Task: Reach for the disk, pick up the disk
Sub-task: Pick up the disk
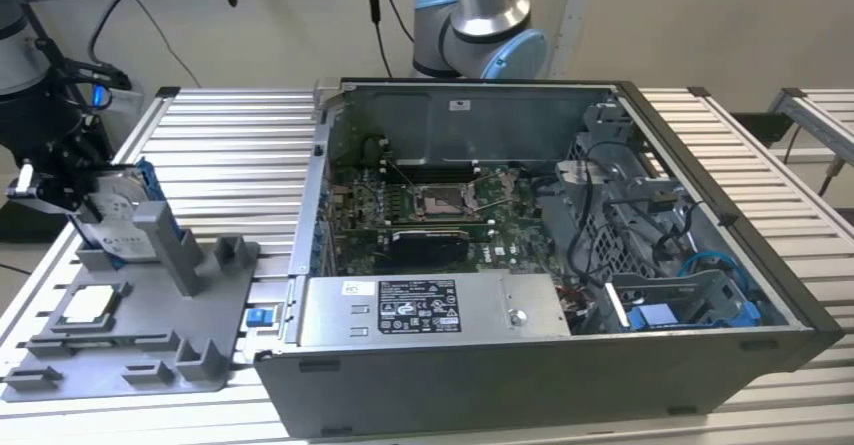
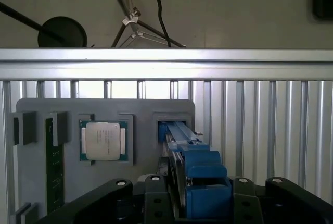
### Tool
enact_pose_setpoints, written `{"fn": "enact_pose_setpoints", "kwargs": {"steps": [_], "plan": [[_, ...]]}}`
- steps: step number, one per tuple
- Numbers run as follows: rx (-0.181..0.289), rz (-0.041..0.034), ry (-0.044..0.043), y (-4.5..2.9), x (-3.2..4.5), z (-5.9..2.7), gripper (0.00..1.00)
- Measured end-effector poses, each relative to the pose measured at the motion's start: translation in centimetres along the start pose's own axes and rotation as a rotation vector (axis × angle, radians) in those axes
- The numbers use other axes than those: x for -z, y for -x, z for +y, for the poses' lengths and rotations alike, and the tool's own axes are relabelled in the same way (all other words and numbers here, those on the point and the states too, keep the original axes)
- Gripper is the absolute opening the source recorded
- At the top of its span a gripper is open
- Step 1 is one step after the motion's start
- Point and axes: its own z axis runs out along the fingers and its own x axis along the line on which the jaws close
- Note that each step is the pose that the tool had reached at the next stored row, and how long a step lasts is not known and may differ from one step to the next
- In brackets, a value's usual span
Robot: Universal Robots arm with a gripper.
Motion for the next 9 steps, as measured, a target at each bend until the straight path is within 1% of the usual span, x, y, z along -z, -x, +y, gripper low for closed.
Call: {"fn": "enact_pose_setpoints", "kwargs": {"steps": [9], "plan": [[0.0,-0.0004,0.0001,0.0,0.01,0.0,0.0]]}}
